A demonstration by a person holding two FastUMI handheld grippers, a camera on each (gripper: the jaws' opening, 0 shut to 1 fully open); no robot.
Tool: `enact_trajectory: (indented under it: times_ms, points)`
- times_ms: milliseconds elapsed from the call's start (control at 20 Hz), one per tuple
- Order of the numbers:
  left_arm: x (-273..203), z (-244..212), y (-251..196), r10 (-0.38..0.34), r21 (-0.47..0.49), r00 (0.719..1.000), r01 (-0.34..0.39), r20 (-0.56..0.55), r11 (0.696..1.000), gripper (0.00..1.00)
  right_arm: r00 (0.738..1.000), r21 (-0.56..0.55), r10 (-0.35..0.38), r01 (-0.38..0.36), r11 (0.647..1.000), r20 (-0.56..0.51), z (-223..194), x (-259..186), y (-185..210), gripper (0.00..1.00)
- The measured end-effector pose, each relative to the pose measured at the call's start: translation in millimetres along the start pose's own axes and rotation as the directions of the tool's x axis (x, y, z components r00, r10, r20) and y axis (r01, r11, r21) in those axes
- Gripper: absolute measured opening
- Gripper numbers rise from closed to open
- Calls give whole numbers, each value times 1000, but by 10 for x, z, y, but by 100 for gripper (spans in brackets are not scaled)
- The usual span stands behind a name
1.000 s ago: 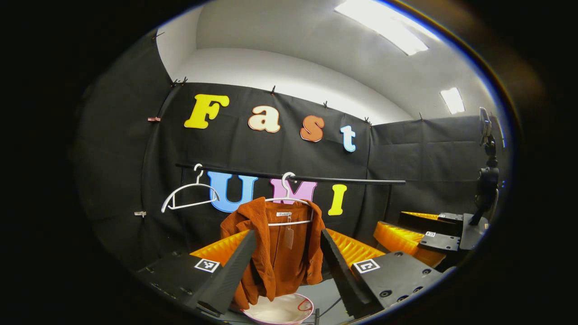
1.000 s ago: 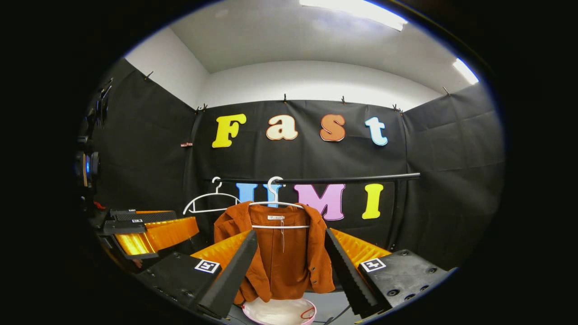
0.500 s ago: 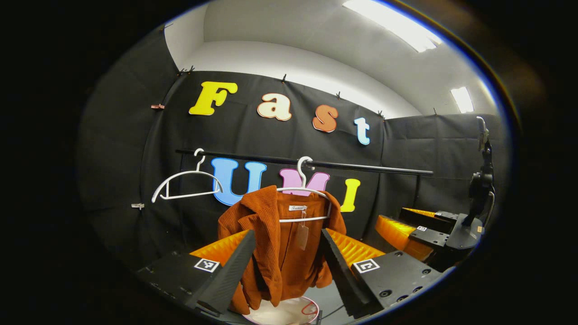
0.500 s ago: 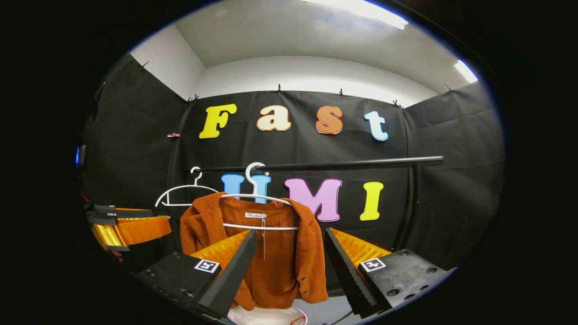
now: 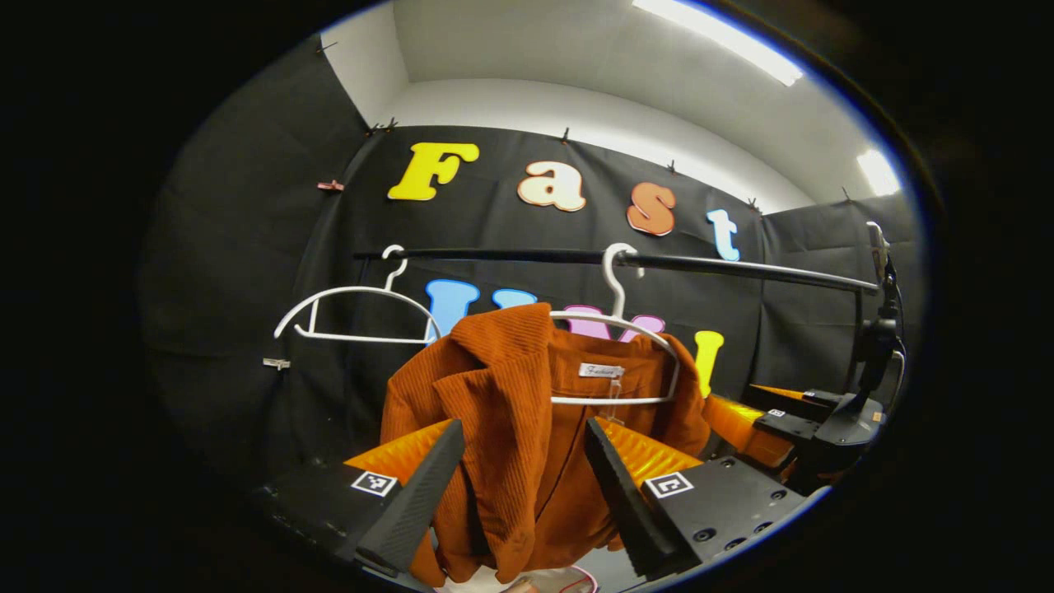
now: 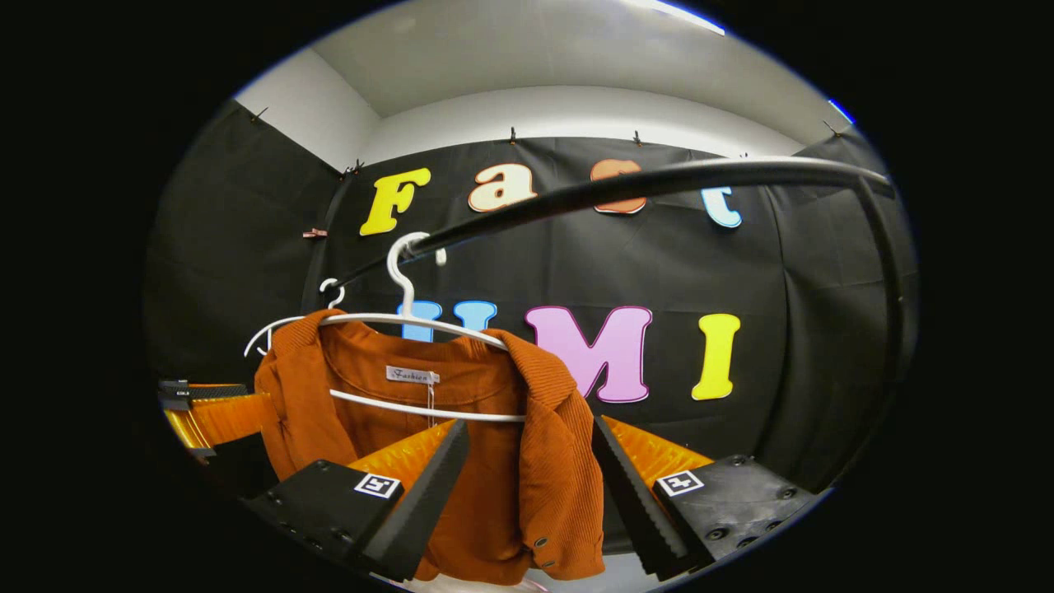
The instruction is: Grasp the clothes on the hanger with both hands and then place them into the laundry hamper below.
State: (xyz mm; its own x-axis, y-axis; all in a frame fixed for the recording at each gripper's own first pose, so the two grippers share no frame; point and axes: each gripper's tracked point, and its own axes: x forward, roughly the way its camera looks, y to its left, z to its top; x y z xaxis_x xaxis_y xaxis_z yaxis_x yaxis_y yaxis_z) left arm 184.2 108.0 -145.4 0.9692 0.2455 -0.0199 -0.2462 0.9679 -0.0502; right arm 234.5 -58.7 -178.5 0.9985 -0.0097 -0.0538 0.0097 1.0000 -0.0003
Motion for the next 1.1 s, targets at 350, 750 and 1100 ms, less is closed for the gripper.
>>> enact_trajectory:
  times_ms: [350, 750, 1100]
  points:
    - [390, -370, 109, 49, 20, 997, -48, -67, 999, 94, 993, 43, 47, -42, 998, -112, -563, 456, -102, 97]
    - [779, -465, 72, 120, 3, 990, -120, -71, 993, 93, 986, 119, 78, -61, 991, -149, -815, 814, -142, 96]
    - [837, -422, 322, 224, -5, 972, -225, -70, 974, 41, 983, 131, 119, -100, 986, -140, -776, 1097, -401, 16]
